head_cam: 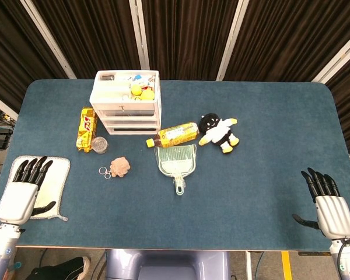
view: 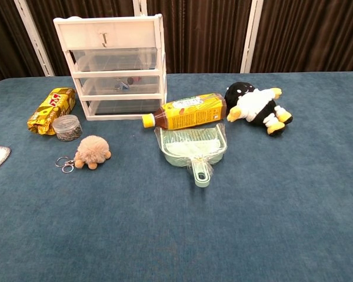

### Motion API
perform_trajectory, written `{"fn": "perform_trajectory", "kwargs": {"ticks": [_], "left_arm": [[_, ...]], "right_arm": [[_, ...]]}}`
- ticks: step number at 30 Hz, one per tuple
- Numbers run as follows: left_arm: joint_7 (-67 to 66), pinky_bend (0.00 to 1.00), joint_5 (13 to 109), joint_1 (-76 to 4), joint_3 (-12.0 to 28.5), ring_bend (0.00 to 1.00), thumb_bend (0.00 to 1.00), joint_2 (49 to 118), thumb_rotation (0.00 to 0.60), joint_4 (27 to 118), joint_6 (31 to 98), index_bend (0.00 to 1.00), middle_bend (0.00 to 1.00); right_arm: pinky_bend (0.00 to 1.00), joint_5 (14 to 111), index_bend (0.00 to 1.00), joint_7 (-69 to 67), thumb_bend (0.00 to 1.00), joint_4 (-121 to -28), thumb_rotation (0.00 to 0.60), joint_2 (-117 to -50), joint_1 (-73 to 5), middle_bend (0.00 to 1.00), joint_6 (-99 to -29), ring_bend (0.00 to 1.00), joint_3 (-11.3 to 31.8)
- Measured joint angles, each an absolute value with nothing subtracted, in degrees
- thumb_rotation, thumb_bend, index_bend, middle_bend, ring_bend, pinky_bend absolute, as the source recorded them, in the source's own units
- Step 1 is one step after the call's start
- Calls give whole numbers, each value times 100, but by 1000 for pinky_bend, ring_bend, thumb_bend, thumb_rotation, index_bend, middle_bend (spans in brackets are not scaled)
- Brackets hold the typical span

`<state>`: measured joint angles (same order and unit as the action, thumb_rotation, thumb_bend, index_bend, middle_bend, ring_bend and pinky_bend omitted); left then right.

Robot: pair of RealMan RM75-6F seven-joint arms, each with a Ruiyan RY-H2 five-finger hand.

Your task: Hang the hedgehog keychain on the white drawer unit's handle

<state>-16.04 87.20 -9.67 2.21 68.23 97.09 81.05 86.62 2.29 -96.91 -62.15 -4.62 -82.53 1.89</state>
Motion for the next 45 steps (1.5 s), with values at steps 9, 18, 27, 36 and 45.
{"fn": "perform_trajectory", "kwargs": {"ticks": [9,18,27,36,45], "left_arm": [[-2140,708,7923,-1499,678,809,215,7012,600,9813,7393,301,949],[-3209,750,6710,-2200,1053,866,217,7431,600,9798,6620,387,1000],[-4170,756,5672,-2849,1158,872,227,8045,600,9328,6214,416,1000],[-4360,756,5207,-3180,1076,872,235,8562,600,8689,6040,427,1000],[-4444,756,5037,-3514,978,872,257,9058,600,8122,5882,428,1000]], "right_arm": [[0,8670,0,198,29,-9716,600,-6200,-464,0,-8248,0,188],[0,8664,0,166,29,-9722,600,-6188,-468,0,-8232,0,187],[0,8619,0,112,29,-9718,600,-6182,-476,0,-8197,0,197],[0,8585,0,83,28,-9724,600,-6175,-484,0,-8165,0,204],[0,8537,0,75,30,-9736,600,-6164,-483,0,-8146,0,214]]}}
